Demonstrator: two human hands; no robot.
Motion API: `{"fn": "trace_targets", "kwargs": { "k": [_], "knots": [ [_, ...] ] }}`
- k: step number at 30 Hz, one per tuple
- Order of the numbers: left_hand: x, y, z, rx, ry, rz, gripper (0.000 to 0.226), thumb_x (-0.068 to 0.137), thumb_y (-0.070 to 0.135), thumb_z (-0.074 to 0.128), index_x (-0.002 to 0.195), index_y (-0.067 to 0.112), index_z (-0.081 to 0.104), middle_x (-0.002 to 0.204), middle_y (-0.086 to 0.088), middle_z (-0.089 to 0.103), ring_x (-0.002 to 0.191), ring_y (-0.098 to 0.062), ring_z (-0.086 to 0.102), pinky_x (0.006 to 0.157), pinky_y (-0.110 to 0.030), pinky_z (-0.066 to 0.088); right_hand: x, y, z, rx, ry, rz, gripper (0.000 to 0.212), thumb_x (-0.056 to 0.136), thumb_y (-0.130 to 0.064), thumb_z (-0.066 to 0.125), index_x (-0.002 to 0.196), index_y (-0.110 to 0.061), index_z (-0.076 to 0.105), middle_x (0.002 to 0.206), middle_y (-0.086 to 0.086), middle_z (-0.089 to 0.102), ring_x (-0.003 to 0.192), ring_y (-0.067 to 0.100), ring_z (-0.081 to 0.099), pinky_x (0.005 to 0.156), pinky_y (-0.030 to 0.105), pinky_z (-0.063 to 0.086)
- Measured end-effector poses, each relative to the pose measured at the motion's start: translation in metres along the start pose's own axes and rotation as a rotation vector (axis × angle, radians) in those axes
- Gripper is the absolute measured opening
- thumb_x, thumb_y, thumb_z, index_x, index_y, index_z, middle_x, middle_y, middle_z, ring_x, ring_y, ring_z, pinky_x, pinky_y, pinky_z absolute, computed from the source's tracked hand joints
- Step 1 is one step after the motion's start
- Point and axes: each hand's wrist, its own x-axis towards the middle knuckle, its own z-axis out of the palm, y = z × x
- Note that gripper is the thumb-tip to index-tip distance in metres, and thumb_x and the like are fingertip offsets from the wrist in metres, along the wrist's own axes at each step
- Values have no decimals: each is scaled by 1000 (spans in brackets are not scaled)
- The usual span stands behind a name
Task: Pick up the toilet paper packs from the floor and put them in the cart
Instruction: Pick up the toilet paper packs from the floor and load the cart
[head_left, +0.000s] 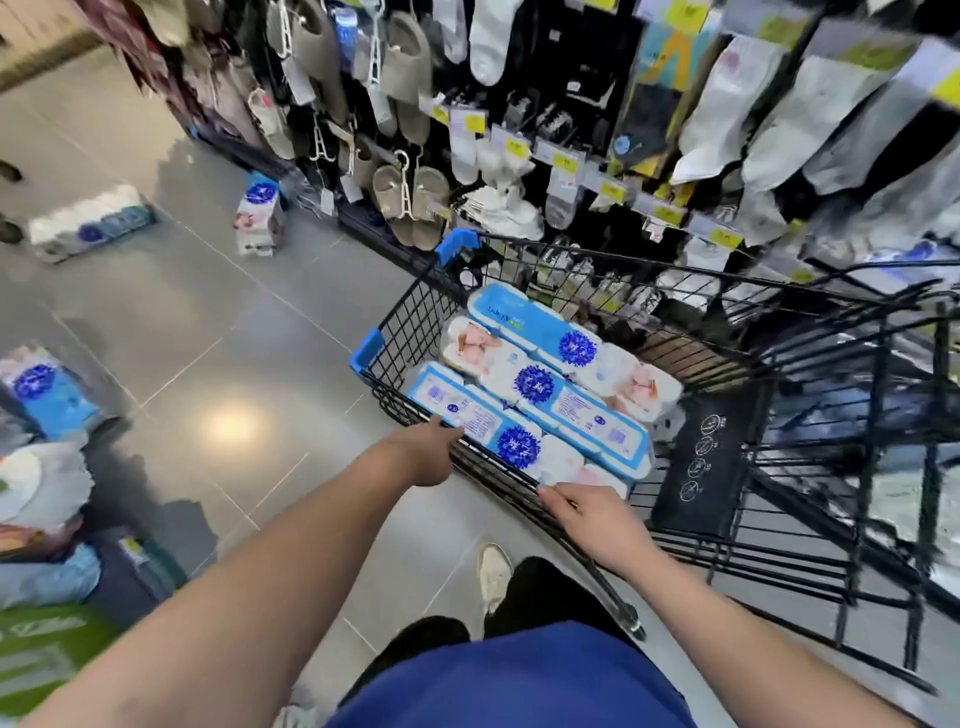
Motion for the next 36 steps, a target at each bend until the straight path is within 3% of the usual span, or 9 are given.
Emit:
{"fn": "trace_targets", "kwargs": {
  "k": [3, 8, 13, 17, 20, 24, 28, 33, 36],
  "knots": [
    [15, -22, -16, -36, -2, -17, 72, 94, 12, 39, 159, 31, 16, 168, -8, 0, 149, -27, 29, 117, -37, 31, 23, -24, -4, -8, -8, 4, 49, 98, -68, 37, 66, -36, 56, 87, -2, 70, 88, 21, 63, 76, 32, 51],
    [29, -56, -34, -77, -15, -33, 73, 93, 20, 40, 159, 33, 12, 168, -4, -7, 149, -30, 29, 116, -44, 34, 56, -63, -1, -75, 5, -12, 53, 102, -63, 35, 99, -24, 72, 105, 8, 75, 101, 30, 66, 81, 33, 51],
    [44, -96, -58, -73, -23, -29, 73, 93, 19, 39, 158, 38, 12, 168, 0, -5, 149, -26, 29, 115, -40, 35, 81, -99, 4, -71, 4, 5, 59, 98, -71, 29, 96, -29, 70, 104, 5, 75, 101, 28, 67, 84, 34, 53],
    [55, -124, -83, 5, 17, 3, 67, 95, 15, 38, 157, 35, 22, 167, -2, 12, 149, -23, 29, 114, -37, 35, 98, -126, 5, -99, 19, 9, 54, 98, -71, 27, 85, -31, 62, 99, 3, 74, 98, 27, 65, 82, 34, 52],
    [65, -143, -95, 100, 30, 46, 60, 96, 13, 41, 154, 29, 34, 159, -3, 36, 142, -23, 39, 107, -35, 41, 109, -143, 10, -105, 30, 22, 76, 81, -88, 7, 80, -31, 59, 88, 0, 71, 88, 24, 65, 76, 36, 52],
    [84, -164, -106, 209, 41, 103, 42, 90, 13, 46, 130, 19, 59, 133, -7, 61, 123, -27, 56, 97, -37, 50, 121, -158, 14, -104, 5, 61, 75, 72, -93, 3, 75, -40, 56, 82, -8, 65, 84, 16, 63, 75, 35, 52],
    [89, -176, -116, 287, 34, 131, 38, 92, 17, 48, 127, 18, 62, 130, -6, 62, 122, -26, 57, 92, -36, 49, 124, -172, 13, -119, -16, 81, 92, 74, -89, 7, 103, -28, 69, 98, -5, 73, 90, 13, 63, 77, 32, 51],
    [95, -186, -122, 288, 5, 133, 37, 93, 19, 48, 126, 16, 63, 130, -7, 62, 120, -26, 57, 90, -35, 49, 131, -184, 14, -112, -72, 123, 45, 98, -69, 34, 132, -48, 56, 127, -9, 68, 117, 15, 61, 87, 30, 49],
    [91, -190, -126, 252, -28, 121, 40, 93, 16, 46, 131, 15, 60, 134, -9, 58, 123, -27, 55, 95, -36, 48, 139, -188, 10, -36, -141, 169, 61, 87, -82, 33, 130, -46, 57, 124, -10, 68, 116, 14, 60, 97, 30, 48]
  ]
}}
